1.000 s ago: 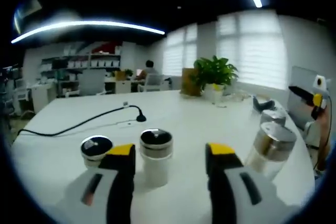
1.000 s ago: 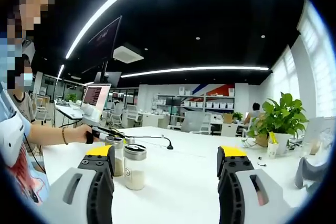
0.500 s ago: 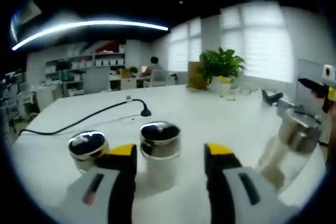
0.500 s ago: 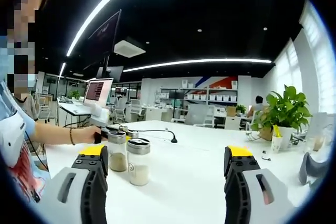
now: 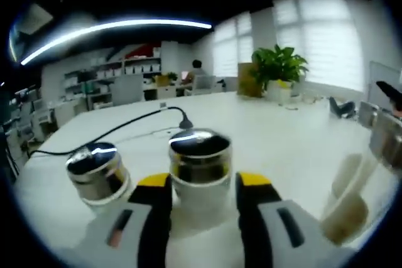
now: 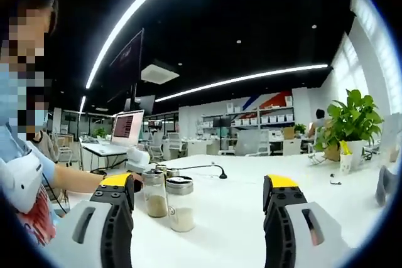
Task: Rotate the seasoning bottle until the label or dispensing opening points toward the visible target arrow and the bottle remains upright within the marked orientation range
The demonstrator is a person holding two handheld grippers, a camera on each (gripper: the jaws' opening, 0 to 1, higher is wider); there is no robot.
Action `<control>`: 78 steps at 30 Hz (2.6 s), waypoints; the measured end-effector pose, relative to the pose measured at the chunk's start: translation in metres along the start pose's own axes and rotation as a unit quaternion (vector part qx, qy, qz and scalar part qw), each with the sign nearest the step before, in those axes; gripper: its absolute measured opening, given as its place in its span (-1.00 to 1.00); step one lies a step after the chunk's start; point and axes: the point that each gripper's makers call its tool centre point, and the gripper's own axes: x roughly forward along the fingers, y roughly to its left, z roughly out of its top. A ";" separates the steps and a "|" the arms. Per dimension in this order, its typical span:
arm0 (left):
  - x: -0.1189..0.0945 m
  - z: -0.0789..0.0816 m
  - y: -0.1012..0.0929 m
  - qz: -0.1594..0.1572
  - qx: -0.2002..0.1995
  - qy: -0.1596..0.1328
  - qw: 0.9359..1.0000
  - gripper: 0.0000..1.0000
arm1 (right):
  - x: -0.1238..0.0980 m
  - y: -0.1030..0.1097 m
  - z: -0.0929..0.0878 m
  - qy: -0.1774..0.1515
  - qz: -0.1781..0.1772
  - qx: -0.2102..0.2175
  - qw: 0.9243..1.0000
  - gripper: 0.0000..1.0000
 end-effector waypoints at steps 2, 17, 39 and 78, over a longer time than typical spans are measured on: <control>0.008 0.001 0.008 0.013 -0.004 -0.013 1.000 -0.29 | -0.002 -0.002 -0.004 0.012 -0.006 -0.011 1.000 0.75; 0.007 0.000 0.008 0.020 0.004 -0.032 0.999 -0.31 | -0.004 -0.005 -0.012 0.021 -0.006 0.006 1.000 0.72; -0.091 0.042 -0.024 -0.036 0.024 -0.082 0.996 -0.30 | 0.000 0.020 -0.012 0.022 0.039 0.017 0.999 0.66; -0.118 -0.033 -0.064 -0.104 0.030 -0.043 0.993 -0.30 | 0.003 0.020 -0.015 0.025 0.020 -0.007 0.999 0.52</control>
